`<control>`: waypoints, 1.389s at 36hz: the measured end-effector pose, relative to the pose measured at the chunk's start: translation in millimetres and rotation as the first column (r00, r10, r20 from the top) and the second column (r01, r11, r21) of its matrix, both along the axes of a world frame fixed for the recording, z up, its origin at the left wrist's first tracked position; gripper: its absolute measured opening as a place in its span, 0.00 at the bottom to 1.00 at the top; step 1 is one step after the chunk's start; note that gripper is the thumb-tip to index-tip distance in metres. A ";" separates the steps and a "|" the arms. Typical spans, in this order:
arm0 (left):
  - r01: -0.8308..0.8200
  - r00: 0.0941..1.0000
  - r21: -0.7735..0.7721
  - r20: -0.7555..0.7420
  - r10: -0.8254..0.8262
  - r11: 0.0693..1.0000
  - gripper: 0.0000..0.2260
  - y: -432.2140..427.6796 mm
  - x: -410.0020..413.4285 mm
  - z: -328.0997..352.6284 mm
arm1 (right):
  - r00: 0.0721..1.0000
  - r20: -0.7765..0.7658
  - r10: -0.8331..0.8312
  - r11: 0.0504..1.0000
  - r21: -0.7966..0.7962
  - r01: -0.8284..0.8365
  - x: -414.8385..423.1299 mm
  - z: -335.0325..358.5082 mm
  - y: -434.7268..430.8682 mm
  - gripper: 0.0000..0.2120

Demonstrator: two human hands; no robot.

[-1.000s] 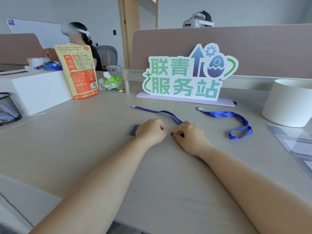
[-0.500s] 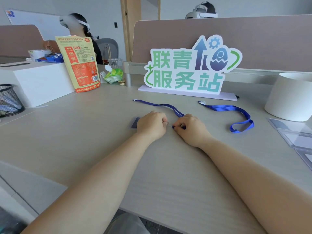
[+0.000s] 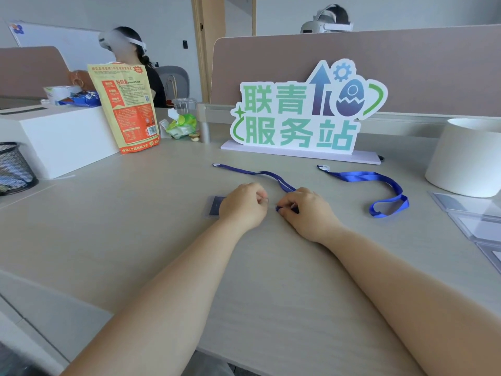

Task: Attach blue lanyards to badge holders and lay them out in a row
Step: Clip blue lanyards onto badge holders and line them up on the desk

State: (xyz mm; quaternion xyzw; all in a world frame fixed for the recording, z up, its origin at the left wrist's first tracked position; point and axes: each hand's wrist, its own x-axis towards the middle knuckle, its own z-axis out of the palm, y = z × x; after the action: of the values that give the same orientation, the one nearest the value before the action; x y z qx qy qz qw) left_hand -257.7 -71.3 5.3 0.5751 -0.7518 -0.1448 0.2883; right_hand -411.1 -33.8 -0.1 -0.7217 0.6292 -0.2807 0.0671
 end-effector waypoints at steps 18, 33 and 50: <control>0.091 0.973 0.066 0.209 -0.103 0.994 0.36 -4.4 22.9 5.0 | 1.000 -0.010 -0.010 0.998 0.065 0.011 -3.0 -0.9 -7.7 0.12; 0.192 0.970 -0.118 0.171 -0.170 0.974 0.35 3.1 18.2 10.1 | 0.995 0.104 -0.009 0.999 0.041 0.005 -1.3 4.8 -1.6 0.11; 0.145 0.978 -0.066 0.164 -0.132 0.987 0.22 -5.2 26.6 2.2 | 0.975 0.116 -0.191 0.980 0.082 0.182 -20.1 5.8 -8.3 0.04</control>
State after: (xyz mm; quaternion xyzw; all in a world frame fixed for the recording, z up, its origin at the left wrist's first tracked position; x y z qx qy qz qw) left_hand -231.2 -76.6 7.5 0.5195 -0.8156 -0.0891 0.2386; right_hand -431.2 -42.0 5.7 -0.6379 0.6984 -0.3071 0.1048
